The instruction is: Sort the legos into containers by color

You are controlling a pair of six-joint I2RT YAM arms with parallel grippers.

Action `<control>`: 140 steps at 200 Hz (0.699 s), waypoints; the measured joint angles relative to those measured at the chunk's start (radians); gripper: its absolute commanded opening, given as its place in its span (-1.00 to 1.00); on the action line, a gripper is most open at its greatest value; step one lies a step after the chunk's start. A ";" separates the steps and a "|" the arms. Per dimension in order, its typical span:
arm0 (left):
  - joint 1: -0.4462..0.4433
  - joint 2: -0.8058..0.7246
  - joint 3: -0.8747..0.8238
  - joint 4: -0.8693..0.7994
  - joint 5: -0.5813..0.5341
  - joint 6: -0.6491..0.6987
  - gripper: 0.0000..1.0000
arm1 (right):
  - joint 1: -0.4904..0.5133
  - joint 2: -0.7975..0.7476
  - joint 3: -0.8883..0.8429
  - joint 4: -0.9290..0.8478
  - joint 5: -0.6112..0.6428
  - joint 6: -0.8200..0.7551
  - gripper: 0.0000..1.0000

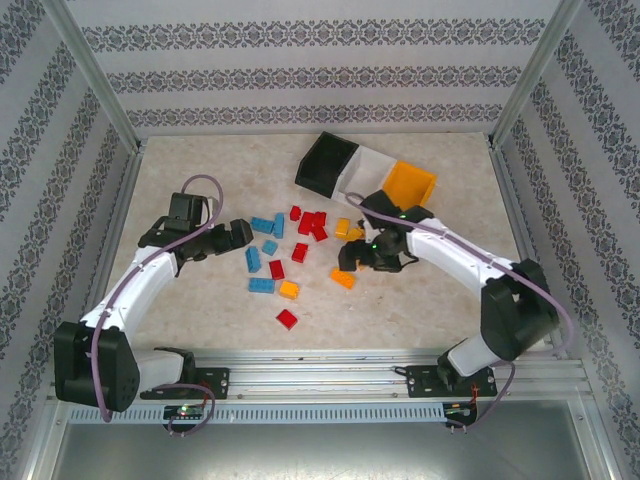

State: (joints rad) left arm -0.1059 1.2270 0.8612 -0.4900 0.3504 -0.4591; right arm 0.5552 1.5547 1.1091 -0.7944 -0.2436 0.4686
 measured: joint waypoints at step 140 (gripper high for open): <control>0.000 -0.012 -0.049 -0.003 0.039 -0.050 1.00 | 0.150 0.257 0.206 -0.114 0.111 -0.220 0.56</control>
State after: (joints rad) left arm -0.1059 1.2148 0.8124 -0.4934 0.3889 -0.5091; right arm 0.7048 1.8122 1.3148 -0.9089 -0.1329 0.2481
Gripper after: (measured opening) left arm 0.999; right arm 0.798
